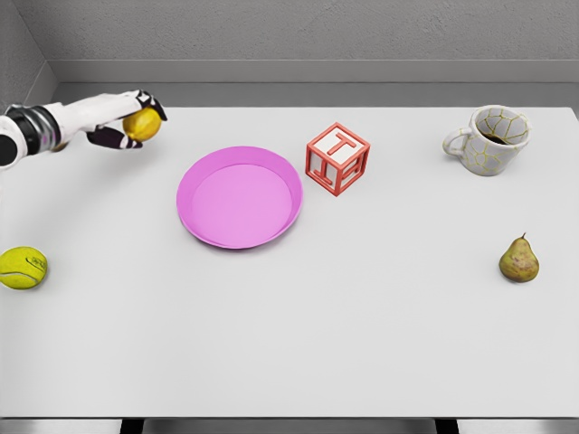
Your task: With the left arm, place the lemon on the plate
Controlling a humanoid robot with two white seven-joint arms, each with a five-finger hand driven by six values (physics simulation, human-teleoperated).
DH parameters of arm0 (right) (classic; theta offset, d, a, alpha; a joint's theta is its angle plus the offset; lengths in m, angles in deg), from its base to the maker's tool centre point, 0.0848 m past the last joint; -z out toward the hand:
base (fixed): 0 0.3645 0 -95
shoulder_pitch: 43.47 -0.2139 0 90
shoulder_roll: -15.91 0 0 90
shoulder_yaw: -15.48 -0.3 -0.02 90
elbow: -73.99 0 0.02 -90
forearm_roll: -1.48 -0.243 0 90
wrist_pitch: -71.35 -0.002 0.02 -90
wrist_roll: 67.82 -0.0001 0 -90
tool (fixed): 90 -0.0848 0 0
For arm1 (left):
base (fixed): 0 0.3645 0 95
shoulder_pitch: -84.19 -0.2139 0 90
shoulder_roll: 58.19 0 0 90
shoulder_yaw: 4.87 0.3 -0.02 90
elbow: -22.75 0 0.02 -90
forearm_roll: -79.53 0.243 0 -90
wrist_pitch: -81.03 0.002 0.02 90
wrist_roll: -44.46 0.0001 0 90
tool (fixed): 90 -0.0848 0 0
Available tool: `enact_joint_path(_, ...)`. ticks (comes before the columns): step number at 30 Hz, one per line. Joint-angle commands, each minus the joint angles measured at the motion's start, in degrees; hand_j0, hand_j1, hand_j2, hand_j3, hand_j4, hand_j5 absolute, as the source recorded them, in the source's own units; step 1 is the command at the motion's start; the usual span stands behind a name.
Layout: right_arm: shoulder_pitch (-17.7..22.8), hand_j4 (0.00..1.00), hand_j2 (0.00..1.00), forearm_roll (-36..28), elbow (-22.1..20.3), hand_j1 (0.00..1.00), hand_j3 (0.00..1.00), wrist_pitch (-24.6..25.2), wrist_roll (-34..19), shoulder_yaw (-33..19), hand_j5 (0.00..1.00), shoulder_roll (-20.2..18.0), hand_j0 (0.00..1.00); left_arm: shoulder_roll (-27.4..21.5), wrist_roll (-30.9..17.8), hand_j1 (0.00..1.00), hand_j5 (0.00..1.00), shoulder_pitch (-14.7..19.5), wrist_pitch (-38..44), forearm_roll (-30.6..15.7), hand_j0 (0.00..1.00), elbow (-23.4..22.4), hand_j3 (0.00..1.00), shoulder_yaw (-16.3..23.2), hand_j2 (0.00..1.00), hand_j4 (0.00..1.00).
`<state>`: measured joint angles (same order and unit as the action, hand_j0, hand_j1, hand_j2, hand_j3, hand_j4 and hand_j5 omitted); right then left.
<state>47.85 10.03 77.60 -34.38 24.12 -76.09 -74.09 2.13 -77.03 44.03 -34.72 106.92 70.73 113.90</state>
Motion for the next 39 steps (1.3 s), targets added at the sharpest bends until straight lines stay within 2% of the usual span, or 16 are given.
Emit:
enact_joint_path(1, 0.0, 1.00, 1.00, 0.0, 0.0, 1.00, 1.00, 0.0, 0.0, 0.0, 1.00, 0.0, 1.00, 0.0, 0.1, 0.43, 0.43, 0.0, 0.1, -0.4, 0.43, 1.7, 0.43, -0.1, 0.43, 0.43)
enact_joint_path(5, 0.0, 1.00, 1.00, 0.0, 0.0, 1.00, 1.00, 0.0, 0.0, 0.0, 1.00, 0.0, 1.00, 0.0, 0.1, 0.42, 0.42, -0.1, 0.1, -1.2, 0.42, 2.6, 0.42, -0.1, 0.42, 0.42)
enact_joint_path(12, 0.0, 1.00, 1.00, 0.0, 0.0, 1.00, 1.00, 0.0, 0.0, 0.0, 1.00, 0.0, 1.00, 0.0, 0.1, 0.42, 0.42, -1.9, 0.1, -1.7, 0.42, 7.3, 0.42, -0.1, 0.42, 0.42)
enact_joint_path(20, 0.0, 1.00, 1.00, 0.0, 0.0, 1.00, 1.00, 0.0, 0.0, 0.0, 1.00, 0.0, 1.00, 0.0, 0.1, 0.42, 0.42, -4.7, 0.1, -2.9, 0.42, 14.7, 0.42, -0.1, 0.42, 0.42)
enact_joint_path(30, 0.0, 1.00, 1.00, 0.0, 0.0, 1.00, 1.00, 0.0, 0.0, 0.0, 1.00, 0.0, 1.00, 0.0, 0.0, 0.41, 0.41, -7.2, 0.0, -2.9, 0.41, 21.6, 0.41, -0.1, 0.41, 0.41)
enact_joint_path(39, 0.0, 1.00, 1.00, 0.0, 0.0, 1.00, 1.00, 0.0, 0.0, 0.0, 1.00, 0.0, 1.00, -0.1, 0.1, 0.41, 0.41, -11.5, 0.0, -2.9, 0.41, 28.8, 0.41, 0.0, 0.41, 0.41)
